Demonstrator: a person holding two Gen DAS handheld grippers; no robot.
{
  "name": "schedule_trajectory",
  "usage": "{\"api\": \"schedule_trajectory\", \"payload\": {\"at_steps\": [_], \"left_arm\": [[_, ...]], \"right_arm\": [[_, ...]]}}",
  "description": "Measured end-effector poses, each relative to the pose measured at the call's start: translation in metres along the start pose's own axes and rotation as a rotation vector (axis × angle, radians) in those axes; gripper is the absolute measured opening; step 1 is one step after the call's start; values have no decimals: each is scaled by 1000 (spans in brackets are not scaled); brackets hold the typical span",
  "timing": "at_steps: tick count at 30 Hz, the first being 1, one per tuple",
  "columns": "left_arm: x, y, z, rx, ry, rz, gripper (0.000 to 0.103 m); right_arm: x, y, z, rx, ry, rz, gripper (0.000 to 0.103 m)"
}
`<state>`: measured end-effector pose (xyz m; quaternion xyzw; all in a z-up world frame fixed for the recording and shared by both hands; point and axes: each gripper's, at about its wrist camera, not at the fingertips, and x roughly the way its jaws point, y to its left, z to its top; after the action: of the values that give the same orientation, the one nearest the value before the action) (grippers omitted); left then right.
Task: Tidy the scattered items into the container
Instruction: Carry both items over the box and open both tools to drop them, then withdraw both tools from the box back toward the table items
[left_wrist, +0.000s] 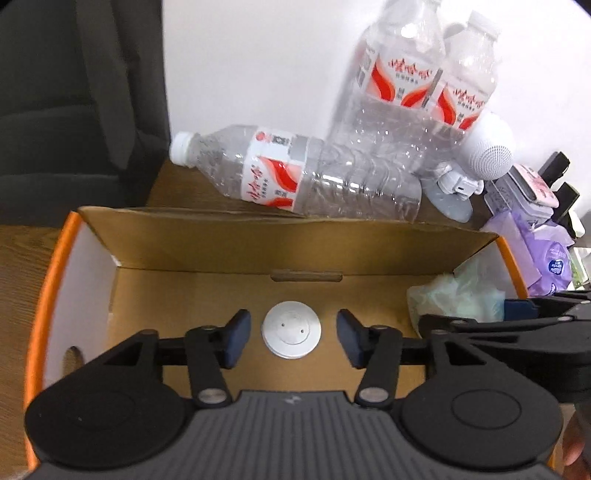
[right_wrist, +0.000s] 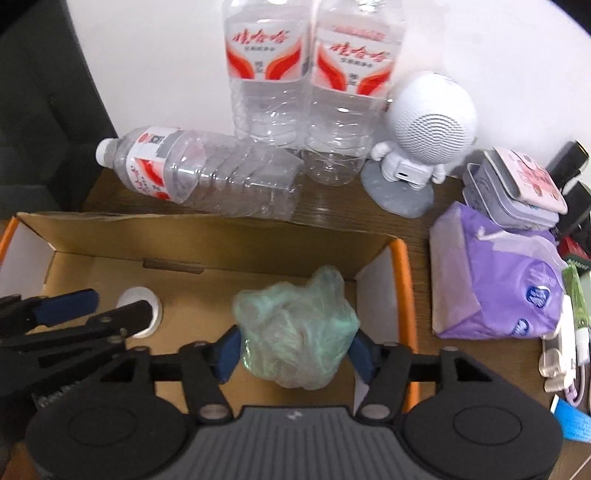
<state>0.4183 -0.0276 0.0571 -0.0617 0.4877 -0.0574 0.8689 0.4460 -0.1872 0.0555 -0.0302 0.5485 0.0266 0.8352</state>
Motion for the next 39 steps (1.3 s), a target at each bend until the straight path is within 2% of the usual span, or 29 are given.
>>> {"api": "schedule_trajectory", "payload": {"at_steps": [3,5,9,13,19,24,29,33,36,39], "left_arm": [[-25,1,1,1,-26,22,74],[-43,-1,1,14,-38,42,79],[-79,-3,-5,38,-31,83,103],[-109,-2,-27,58,-29,102,103],[-148,-2,-65,51,-103,142,103],[-174,-13,-113,75,-227,138,103],[-190,-17,-147,75,-345,189,103],[-204,-17,-175,59,-433,178,103],[-214,-16,-209,63,-502,147,103],[-217,-17,-241,78,-543,149,103]], "right_arm": [[-18,-9,-3,38,-18,32,79],[-33,-12,-7,57,-27,47,79],[-66,-9,-20,54,-38,58,82],[-94,-7,-44,37,-76,52,86],[-120,-6,-92,53,-107,75,86],[-141,-2,-134,44,-218,96,87],[-153,-1,-169,55,-326,98,87],[-164,-1,-199,38,-439,81,87],[-172,1,-232,-8,-548,51,90],[-178,0,-269,-18,-621,53,93]]}}
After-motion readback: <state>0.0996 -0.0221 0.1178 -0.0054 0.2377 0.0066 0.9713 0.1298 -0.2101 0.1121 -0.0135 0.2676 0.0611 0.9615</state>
